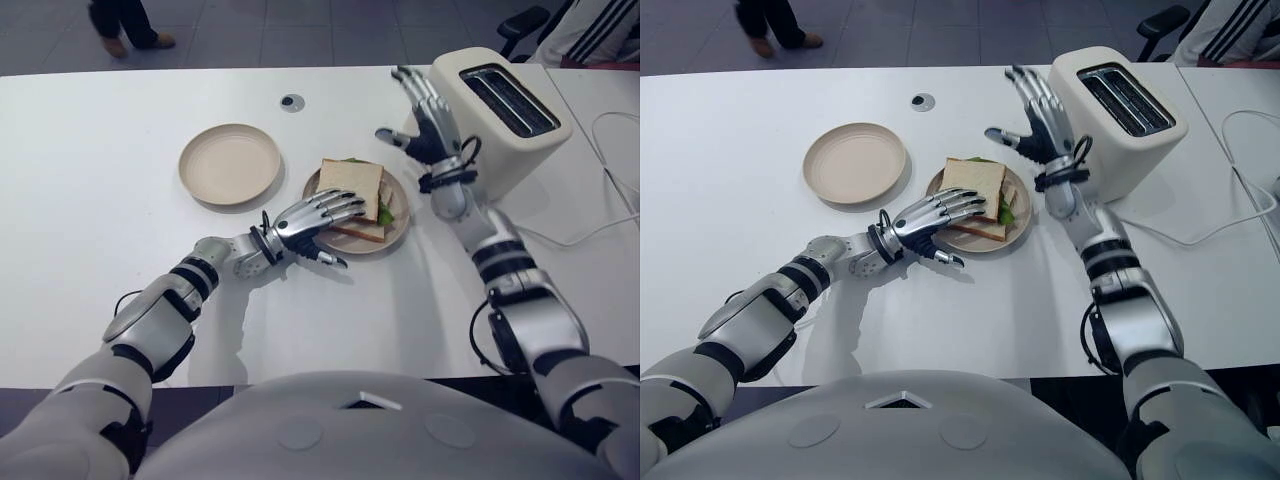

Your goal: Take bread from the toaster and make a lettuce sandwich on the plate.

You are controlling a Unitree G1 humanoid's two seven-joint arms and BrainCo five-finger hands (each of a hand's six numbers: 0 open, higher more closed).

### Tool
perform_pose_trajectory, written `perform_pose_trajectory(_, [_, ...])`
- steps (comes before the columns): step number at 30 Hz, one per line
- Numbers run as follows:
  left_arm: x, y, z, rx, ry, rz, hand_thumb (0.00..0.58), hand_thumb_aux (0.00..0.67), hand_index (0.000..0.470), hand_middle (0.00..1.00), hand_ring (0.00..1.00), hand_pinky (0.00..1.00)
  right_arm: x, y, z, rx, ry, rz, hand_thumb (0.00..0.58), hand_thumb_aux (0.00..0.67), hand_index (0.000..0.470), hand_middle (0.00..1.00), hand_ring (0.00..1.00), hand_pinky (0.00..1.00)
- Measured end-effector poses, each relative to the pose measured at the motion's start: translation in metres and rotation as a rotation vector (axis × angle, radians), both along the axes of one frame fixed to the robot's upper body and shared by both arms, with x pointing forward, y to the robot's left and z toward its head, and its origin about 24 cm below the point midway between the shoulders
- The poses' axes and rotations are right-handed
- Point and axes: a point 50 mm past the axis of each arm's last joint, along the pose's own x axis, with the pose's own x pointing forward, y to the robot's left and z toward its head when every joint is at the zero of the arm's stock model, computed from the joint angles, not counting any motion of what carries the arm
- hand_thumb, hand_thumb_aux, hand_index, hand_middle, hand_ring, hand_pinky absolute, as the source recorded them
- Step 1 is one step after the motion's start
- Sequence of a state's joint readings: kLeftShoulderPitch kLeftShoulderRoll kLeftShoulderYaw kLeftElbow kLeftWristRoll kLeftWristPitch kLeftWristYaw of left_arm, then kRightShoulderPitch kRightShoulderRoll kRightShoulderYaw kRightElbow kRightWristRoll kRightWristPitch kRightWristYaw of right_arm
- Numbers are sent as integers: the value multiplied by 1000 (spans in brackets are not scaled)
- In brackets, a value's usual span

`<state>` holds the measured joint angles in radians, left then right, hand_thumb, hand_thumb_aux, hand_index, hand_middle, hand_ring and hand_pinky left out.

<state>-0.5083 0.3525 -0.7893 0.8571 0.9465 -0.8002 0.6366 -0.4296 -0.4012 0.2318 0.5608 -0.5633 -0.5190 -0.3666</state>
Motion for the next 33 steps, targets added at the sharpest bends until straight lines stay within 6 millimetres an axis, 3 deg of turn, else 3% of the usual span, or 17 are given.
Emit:
perform_pose_trajectory(1, [-4, 0, 4, -89, 19, 12, 580, 670, 470, 1000, 1000, 1000, -13, 9, -1, 79, 41, 95, 580, 670, 470, 1000, 1000, 1000])
perform_pose_trajectory(4, [-13, -5, 40, -512, 109, 6, 580, 670, 470, 1000, 1000, 1000, -40, 21, 6, 260, 131, 291, 580, 670, 470, 1000, 1000, 1000])
perform_pose_trajectory(6, [-15, -6, 67, -695, 122, -48, 580, 670, 470, 1000, 1000, 1000, -55, 19, 13, 330, 151, 378, 580, 670, 470, 1000, 1000, 1000])
perform_pose_trajectory(8, [-22, -2, 87, -808, 165, -134, 580, 670, 470, 1000, 1000, 1000, -70, 15, 17, 366, 183, 464, 580, 670, 470, 1000, 1000, 1000])
perform_pose_trajectory(10, [-43, 5, 94, -832, 301, -265, 580, 670, 470, 1000, 1000, 1000, -91, 9, 11, 327, 269, 581, 580, 670, 470, 1000, 1000, 1000])
perform_pose_trajectory(13, [-77, 18, 70, -652, 573, -353, 580, 670, 470, 1000, 1000, 1000, -132, 2, -24, 149, 543, 749, 580, 670, 470, 1000, 1000, 1000])
perform_pose_trajectory(16, [-93, 37, -1, -268, 868, -146, 580, 670, 470, 1000, 1000, 1000, -170, -10, -71, -95, 864, 833, 580, 670, 470, 1000, 1000, 1000])
perform_pose_trajectory(21, [-47, 5, -12, -200, 675, 48, 580, 670, 470, 1000, 1000, 1000, -137, 6, -75, -228, 765, 793, 580, 670, 470, 1000, 1000, 1000])
perform_pose_trajectory(26, [15, 0, -10, -186, 430, 384, 580, 670, 470, 1000, 1000, 1000, -50, 34, -79, -293, 491, 317, 580, 670, 470, 1000, 1000, 1000])
perform_pose_trajectory(28, [26, -1, -9, -184, 381, 444, 580, 670, 470, 1000, 1000, 1000, -33, 40, -81, -280, 434, 207, 580, 670, 470, 1000, 1000, 1000])
perform_pose_trajectory(31, [26, 0, -12, -202, 374, 461, 580, 670, 470, 1000, 1000, 1000, -31, 37, -88, -246, 416, 157, 580, 670, 470, 1000, 1000, 1000])
perform_pose_trajectory(32, [24, 2, -13, -226, 381, 457, 551, 520, 365, 996, 996, 996, -33, 35, -90, -222, 410, 155, 579, 641, 450, 910, 910, 910])
perform_pose_trajectory(33, [22, 2, -11, -266, 385, 434, 420, 318, 223, 275, 275, 275, -36, 35, -89, -191, 403, 170, 511, 439, 308, 345, 345, 345])
